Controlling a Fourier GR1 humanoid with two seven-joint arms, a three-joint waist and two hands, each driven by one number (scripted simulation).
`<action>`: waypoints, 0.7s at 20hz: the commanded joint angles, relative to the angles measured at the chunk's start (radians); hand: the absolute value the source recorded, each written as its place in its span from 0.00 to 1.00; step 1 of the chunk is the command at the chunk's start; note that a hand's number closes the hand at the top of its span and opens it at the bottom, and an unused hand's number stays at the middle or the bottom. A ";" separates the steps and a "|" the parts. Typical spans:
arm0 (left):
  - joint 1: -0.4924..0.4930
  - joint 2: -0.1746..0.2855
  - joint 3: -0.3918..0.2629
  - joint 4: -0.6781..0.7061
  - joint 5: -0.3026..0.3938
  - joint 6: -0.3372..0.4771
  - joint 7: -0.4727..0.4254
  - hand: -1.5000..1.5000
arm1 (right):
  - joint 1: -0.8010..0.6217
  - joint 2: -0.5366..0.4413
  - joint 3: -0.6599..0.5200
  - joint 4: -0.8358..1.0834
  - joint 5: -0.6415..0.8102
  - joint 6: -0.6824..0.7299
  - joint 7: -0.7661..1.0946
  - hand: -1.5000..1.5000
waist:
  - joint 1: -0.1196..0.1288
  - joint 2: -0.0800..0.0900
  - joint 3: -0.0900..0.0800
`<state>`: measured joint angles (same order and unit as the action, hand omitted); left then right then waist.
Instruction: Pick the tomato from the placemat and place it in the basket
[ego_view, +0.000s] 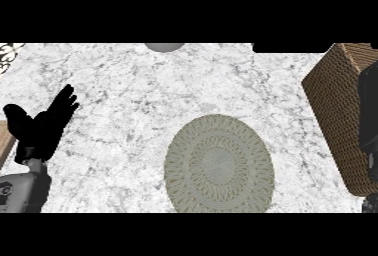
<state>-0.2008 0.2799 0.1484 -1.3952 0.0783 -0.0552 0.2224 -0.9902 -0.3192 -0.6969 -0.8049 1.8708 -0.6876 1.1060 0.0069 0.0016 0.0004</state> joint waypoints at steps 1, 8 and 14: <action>-0.046 -0.008 -0.004 -0.015 -0.012 0.036 0.065 0.50 | 0.001 0.030 0.006 -0.105 -0.010 -0.055 0.093 0.00 | -0.010 -0.005 0.000; -0.013 0.020 0.028 0.024 0.001 0.001 0.000 0.50 | 0.061 0.101 -0.079 -0.391 0.042 -0.190 0.138 0.00 | -0.031 -0.012 -0.002; 0.023 0.034 0.042 0.009 0.004 -0.006 -0.002 0.50 | 0.200 0.310 -0.092 -0.773 -0.007 -0.120 0.075 0.00 | -0.048 -0.025 -0.002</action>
<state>-0.1968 0.2947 0.1737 -1.3808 0.0776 -0.0510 0.2263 -0.8854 -0.1478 -0.7946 -1.3650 1.8768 -0.7936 1.0934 -0.0326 -0.0177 -0.0017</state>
